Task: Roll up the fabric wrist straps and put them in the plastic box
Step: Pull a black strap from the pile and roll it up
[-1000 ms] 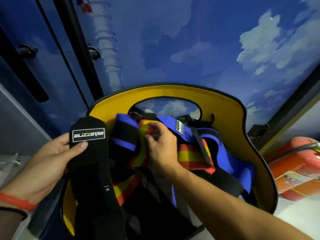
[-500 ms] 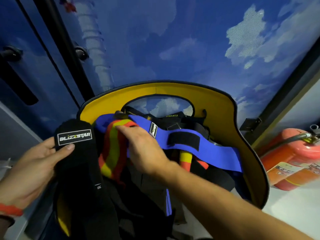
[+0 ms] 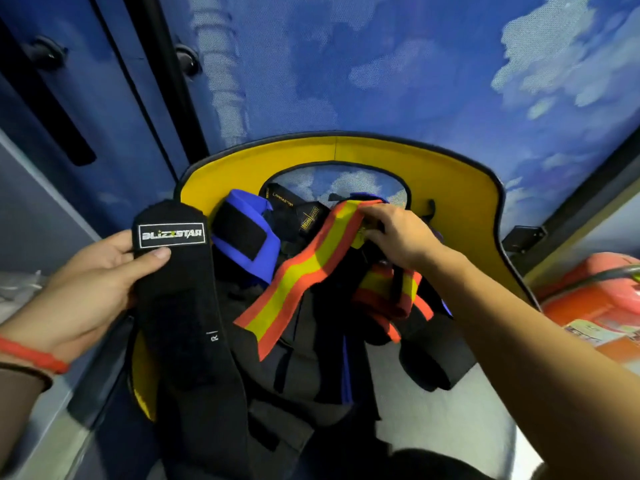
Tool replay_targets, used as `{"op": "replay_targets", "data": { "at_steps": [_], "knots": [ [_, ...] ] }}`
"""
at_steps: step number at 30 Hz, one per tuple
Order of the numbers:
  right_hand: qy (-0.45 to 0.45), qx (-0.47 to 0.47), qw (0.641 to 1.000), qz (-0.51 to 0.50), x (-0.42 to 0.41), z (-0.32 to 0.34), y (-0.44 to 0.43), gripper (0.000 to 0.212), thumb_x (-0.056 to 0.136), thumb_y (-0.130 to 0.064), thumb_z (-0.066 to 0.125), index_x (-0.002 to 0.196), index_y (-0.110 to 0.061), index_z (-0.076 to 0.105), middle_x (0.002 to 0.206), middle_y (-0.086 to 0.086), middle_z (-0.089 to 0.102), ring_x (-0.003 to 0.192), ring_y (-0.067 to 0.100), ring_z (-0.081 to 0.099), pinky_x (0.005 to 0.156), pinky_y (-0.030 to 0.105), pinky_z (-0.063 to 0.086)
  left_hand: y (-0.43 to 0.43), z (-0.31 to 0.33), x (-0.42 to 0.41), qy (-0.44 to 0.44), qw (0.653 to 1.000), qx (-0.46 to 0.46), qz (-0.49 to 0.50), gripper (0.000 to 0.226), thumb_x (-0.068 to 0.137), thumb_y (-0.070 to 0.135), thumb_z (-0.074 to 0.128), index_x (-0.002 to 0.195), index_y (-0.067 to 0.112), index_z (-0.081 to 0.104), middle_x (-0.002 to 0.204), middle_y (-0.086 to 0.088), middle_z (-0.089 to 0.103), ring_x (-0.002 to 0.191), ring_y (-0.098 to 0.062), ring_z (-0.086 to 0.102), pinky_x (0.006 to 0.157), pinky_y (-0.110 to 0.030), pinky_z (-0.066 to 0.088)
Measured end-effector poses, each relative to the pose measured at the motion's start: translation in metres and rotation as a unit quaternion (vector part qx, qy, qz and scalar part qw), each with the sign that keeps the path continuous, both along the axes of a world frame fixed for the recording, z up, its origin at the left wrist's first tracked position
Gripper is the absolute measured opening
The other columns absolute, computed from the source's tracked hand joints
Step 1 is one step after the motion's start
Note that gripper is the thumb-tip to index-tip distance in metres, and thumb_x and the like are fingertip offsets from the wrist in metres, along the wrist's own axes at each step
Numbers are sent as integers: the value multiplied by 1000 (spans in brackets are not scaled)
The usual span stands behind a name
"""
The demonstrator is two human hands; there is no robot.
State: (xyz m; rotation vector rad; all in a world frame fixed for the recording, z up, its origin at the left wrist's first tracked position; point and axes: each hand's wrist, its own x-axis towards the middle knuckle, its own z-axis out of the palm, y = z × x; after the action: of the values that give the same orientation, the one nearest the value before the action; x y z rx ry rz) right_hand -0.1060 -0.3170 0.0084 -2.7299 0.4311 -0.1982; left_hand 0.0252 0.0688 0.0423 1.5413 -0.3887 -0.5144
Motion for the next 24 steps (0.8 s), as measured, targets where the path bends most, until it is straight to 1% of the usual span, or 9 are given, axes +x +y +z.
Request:
{"op": "replay_targets", "data": {
  "at_steps": [3,6,8,11,13,16,18,20,24],
  "knots": [
    [-13,-8,1000,6,-3,-2,0,58,90,-7,65,146,-14,52,146,11,56,136,29,50,109,35,38,-3,3,-3,1,1000,8,-7,42,77,27,73,118,19,70,115,-8,75,105,-19,72,79,-22,59],
    [-79,-123,989,-5,-4,4,21,33,80,-19,70,114,-20,66,105,7,72,101,34,64,81,43,49,-3,6,-6,-18,999,25,-24,77,52,56,90,119,24,71,117,-6,74,106,-18,72,80,-23,59],
    [-35,-178,981,75,-5,5,42,23,78,-32,71,98,-22,67,92,2,69,90,32,64,72,42,49,-5,6,-6,-20,999,27,-22,89,43,63,92,121,24,70,118,-6,74,107,-19,71,80,-23,59],
    [174,-144,951,210,-13,-6,73,41,79,-38,75,118,-33,67,118,-1,65,113,25,59,88,37,51,-8,6,-7,-12,1000,23,-18,94,38,63,94,119,22,71,116,-8,74,105,-20,72,78,-23,59],
    [246,-198,910,268,-20,-21,89,67,81,-46,76,142,-44,49,145,-1,46,132,23,43,101,37,41,-9,7,-9,-5,1000,25,-14,94,36,63,94,117,22,71,115,-9,75,104,-21,73,78,-24,59],
    [284,-225,885,293,-22,-32,106,86,84,-47,76,153,-52,26,162,2,17,145,26,22,112,46,28,-9,11,-14,1,999,28,-17,91,38,60,95,116,21,72,114,-9,75,103,-21,73,77,-23,59],
    [265,-204,893,300,-20,-32,107,75,88,-47,71,151,-52,31,165,-1,13,148,26,17,113,49,27,-8,12,-15,12,999,30,-18,74,57,49,91,120,17,69,113,-8,75,105,-22,72,77,-22,59],
    [265,-172,899,302,-20,-31,108,72,90,-45,69,152,-49,33,167,-4,11,153,25,10,117,52,21,-9,12,-16,24,999,26,-15,44,83,26,71,125,14,65,113,-9,75,106,-22,71,77,-21,59],
    [382,-179,841,338,-30,-28,125,114,81,-39,81,159,-45,-2,169,-4,-20,156,23,-14,126,53,0,-11,14,-19,16,998,55,0,32,96,6,54,126,13,64,110,-7,76,97,-15,74,72,-18,58]
  ]
}}
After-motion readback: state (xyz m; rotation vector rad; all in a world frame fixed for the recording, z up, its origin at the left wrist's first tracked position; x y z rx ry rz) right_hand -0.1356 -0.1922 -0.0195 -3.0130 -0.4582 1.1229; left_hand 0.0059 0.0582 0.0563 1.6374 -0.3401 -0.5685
